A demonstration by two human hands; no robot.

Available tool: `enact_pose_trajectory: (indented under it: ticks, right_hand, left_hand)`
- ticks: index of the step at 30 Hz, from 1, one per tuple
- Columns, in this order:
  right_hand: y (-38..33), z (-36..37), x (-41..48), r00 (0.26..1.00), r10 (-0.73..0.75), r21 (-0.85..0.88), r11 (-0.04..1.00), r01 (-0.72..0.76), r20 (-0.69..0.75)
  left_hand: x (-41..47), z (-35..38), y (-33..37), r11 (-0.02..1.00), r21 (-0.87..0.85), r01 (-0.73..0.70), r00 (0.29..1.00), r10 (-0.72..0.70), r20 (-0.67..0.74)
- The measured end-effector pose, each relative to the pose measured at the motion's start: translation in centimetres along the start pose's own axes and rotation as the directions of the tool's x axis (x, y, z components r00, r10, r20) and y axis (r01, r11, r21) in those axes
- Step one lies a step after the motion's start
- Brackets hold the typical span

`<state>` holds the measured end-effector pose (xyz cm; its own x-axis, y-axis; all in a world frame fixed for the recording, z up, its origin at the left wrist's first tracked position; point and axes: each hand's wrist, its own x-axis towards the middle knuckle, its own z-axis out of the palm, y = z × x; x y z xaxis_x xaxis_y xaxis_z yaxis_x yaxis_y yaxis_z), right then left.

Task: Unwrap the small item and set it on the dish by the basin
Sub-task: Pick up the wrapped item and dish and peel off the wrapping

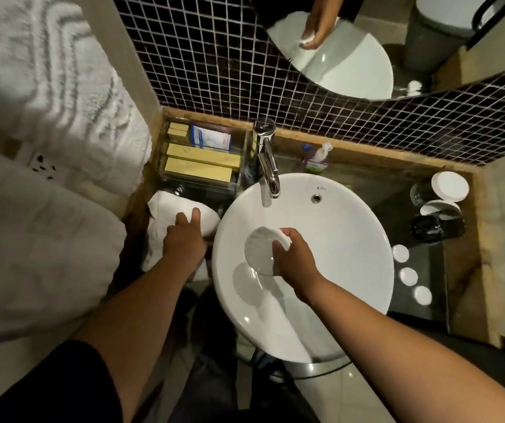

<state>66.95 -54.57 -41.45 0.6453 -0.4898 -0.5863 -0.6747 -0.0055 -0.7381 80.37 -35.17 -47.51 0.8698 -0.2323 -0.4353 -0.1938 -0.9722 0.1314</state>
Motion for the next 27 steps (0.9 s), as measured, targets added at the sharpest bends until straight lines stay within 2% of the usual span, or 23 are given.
enact_pose_trajectory:
  ticks: [2, 4, 6, 8, 13, 16, 17, 21, 27]
  right_hand:
    - [-0.6, -0.4, -0.6, 0.998, 0.058, 0.092, 0.994, -0.06, 0.025]
    - [-1.2, -0.8, -1.0, 0.996, 0.074, 0.111, 0.991, -0.078, 0.042]
    - [-2.2, -1.1, -1.3, 0.994, 0.081, 0.105, 0.991, -0.087, 0.067]
    - [-3.1, -1.2, -1.7, 0.991, 0.081, 0.09, 0.992, -0.09, 0.107]
    - [-5.4, -1.1, -2.6, 0.97, 0.051, 0.151, 0.984, -0.089, 0.237]
    - [-6.6, -0.9, -3.2, 0.959, 0.017, 0.238, 0.967, -0.088, 0.283]
    - [-6.9, -0.9, -3.4, 0.957, 0.021, 0.267, 0.958, -0.102, 0.29]
    - [-7.3, -1.8, -4.4, 0.937, 0.024, 0.297, 0.946, -0.134, 0.348]
    - [-7.7, -3.1, -5.8, 0.9, -0.044, 0.186, 0.982, -0.041, 0.433]
  left_hand:
    - [-1.4, -1.4, 0.1, 0.99, -0.143, 0.007, 0.997, -0.017, -0.072]
    - [-2.8, -3.6, 0.3, 0.962, -0.269, -0.05, 0.977, -0.009, -0.215]
    - [-4.3, -6.0, 0.2, 0.939, -0.3, -0.168, 0.919, 0.04, -0.391]
    - [-5.9, -8.2, 0.3, 0.933, -0.255, -0.254, 0.877, 0.111, -0.467]
    - [-10.2, -11.7, 3.4, 0.924, -0.143, -0.354, 0.912, 0.308, -0.272]
    - [-12.5, -11.4, 5.2, 0.849, 0.07, -0.524, 0.821, 0.526, -0.222]
    - [-13.0, -11.2, 5.5, 0.831, 0.113, -0.544, 0.806, 0.556, -0.203]
    - [-13.7, -10.7, 6.2, 0.881, 0.104, -0.461, 0.876, 0.47, -0.103]
    - [-13.2, -11.3, 5.5, 0.908, 0.216, -0.36, 0.932, 0.363, 0.027]
